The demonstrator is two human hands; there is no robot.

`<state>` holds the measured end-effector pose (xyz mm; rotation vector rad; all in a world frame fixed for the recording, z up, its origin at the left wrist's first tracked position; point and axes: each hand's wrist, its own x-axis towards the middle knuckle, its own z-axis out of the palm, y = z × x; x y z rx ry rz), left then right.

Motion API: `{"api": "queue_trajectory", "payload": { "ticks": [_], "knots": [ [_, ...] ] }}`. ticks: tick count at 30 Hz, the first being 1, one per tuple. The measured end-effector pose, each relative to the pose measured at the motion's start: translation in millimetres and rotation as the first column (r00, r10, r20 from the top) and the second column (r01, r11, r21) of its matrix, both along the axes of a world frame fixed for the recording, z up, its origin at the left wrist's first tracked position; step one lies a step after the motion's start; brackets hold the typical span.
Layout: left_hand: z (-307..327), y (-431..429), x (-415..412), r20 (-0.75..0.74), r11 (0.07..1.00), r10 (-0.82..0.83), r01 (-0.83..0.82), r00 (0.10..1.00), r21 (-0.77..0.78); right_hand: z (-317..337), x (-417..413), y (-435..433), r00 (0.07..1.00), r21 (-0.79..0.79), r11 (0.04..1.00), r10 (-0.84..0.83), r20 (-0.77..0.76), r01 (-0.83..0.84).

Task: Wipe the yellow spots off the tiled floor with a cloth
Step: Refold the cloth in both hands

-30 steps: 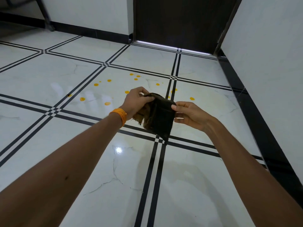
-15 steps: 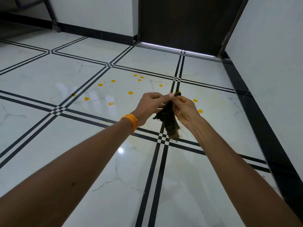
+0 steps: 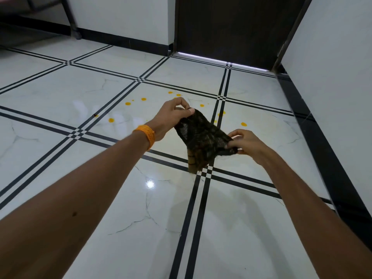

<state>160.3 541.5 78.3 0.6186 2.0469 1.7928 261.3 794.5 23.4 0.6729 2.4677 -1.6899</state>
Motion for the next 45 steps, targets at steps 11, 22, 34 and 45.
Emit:
{"api": "queue_trajectory", "payload": {
  "ticks": [11, 22, 34, 45],
  "knots": [
    [31, 24, 10, -0.522, 0.939, -0.159, -0.035, 0.838, -0.342, 25, -11, -77, 0.951, -0.019, 0.958, 0.282, -0.129, -0.287],
    [-66, -24, 25, 0.681, 0.974, -0.142, 0.224, 0.719, -0.033, 64, -2, -81, 0.981, -0.739, 0.671, -0.091, -0.17, -0.066],
    [-3, -7, 21, 0.331, 0.92, -0.257, 0.125, 0.908, 0.371, 66, 4, -62, 0.972, -0.825, 0.561, -0.15, -0.183, -0.069],
    [2, -14, 9, 0.347, 0.998, -0.069, 0.066, 0.935, 0.02, 29, 5, -56, 0.984, -0.719, 0.691, -0.062, -0.167, -0.078]
  ]
}}
